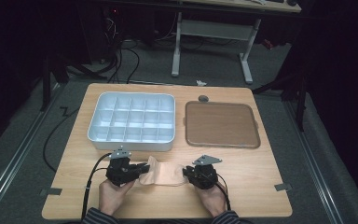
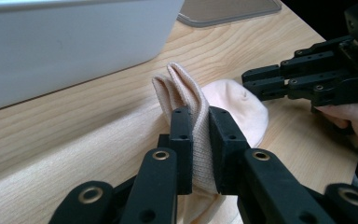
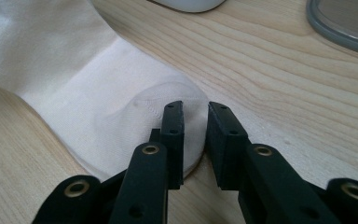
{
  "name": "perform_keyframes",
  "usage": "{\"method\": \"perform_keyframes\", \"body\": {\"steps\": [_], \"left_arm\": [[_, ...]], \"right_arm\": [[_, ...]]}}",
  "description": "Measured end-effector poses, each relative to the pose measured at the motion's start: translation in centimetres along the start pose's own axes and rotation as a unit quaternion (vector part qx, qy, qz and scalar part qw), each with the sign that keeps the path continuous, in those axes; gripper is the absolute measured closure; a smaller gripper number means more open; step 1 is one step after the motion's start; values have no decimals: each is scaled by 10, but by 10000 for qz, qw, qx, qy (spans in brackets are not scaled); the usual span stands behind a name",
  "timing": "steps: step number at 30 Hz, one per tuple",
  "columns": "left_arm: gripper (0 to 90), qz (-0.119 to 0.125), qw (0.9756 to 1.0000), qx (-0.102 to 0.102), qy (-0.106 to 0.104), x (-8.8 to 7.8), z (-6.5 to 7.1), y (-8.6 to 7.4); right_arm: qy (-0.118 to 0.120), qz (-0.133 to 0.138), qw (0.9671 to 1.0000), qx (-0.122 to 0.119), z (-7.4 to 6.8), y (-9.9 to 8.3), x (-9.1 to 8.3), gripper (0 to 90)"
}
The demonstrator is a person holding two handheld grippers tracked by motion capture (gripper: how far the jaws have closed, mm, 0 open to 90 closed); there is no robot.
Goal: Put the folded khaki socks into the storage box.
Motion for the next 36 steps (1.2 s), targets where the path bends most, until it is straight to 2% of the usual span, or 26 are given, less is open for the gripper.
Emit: {"method": "perform_keyframes", "body": {"steps": [13,18,28,36], "left_arm": [[805,45,9997,-32,-224,5,8,7],[805,41,9996,43,-277,10,15,11],[801,-93,9990,95,-420,22,25,17],[792,-298,9988,94,-381,36,27,16]], "right_arm": [[139,30,9998,-140,-9,4,10,772],[157,31,9998,-142,-12,5,12,775],[185,42,9996,-199,-14,7,16,775],[203,54,9996,-211,-14,8,16,775]]}}
Point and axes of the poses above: each handheld gripper's, and its own axes: x roughly forward along the jaws, y roughly out of its top, z roughly to its right, the point moved 4 cm from there along x, roughly forward along the jaws, and after that the axes turned 7 degrees about y, right-handed, at the moved point
